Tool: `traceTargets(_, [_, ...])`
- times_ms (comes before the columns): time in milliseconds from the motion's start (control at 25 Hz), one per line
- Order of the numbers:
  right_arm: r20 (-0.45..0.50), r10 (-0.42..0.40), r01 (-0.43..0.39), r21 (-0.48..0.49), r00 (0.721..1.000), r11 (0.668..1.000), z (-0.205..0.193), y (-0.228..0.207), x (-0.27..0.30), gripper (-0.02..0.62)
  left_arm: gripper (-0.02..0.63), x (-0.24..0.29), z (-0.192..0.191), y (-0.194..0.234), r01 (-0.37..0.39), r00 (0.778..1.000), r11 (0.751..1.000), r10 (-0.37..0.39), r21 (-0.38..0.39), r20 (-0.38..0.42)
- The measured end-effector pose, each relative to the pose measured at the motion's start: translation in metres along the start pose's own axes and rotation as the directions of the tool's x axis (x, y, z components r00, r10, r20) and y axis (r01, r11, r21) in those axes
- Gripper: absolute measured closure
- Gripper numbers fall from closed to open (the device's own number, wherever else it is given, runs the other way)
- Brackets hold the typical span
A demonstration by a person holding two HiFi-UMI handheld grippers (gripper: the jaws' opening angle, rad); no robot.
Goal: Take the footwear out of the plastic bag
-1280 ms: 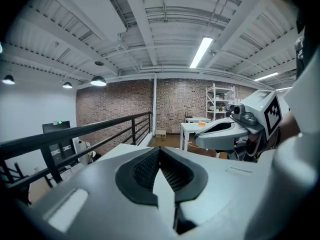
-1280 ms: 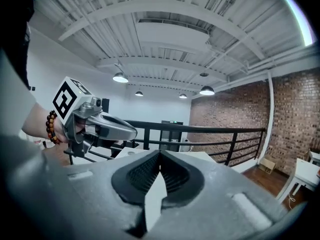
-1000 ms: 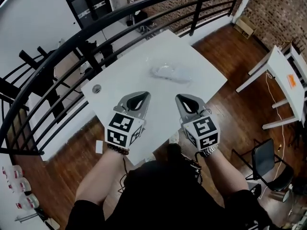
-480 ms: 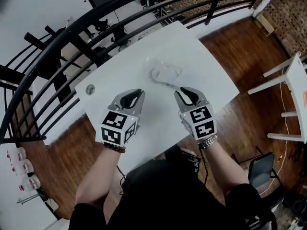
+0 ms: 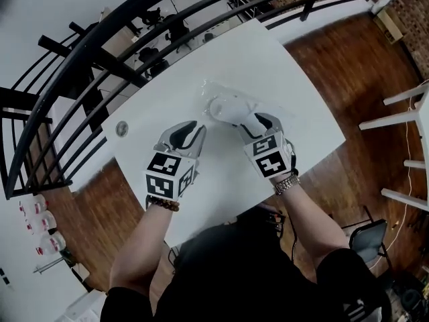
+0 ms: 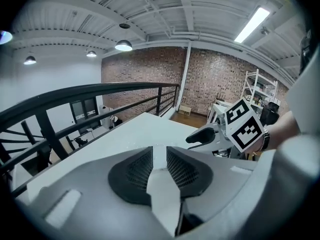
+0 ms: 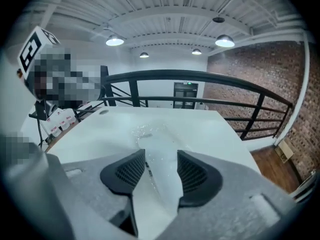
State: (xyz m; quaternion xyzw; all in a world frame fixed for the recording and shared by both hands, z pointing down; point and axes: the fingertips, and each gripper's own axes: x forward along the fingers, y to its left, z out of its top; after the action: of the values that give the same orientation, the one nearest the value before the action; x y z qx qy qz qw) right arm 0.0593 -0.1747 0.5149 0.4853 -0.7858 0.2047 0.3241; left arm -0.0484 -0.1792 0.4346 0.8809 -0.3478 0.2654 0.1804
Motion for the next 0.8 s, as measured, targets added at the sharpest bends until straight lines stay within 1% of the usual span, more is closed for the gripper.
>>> traceTargets(120, [-0.050, 0.014, -0.017, -0.046, 0.999, 0.999, -0.003, -0.003, 0.018, 0.405, 0.500, 0.008, 0.000, 0.008, -0.013, 1.000, 1.000, 0.013, -0.011, -0.019])
traceTargets(400, [-0.144, 0.045, -0.060, -0.101, 0.988, 0.993, -0.027, 0.002, 0.037, 0.405, 0.494, 0.018, -0.008, 0.020, -0.035, 0.998, 0.999, 0.034, -0.024, -0.060])
traceTargets(800, [-0.170, 0.089, -0.122, -0.194, 0.981, 0.973, -0.048, 0.015, 0.024, 0.434, 0.494, 0.025, -0.021, 0.036, -0.049, 0.994, 0.999, 0.046, -0.024, -0.101])
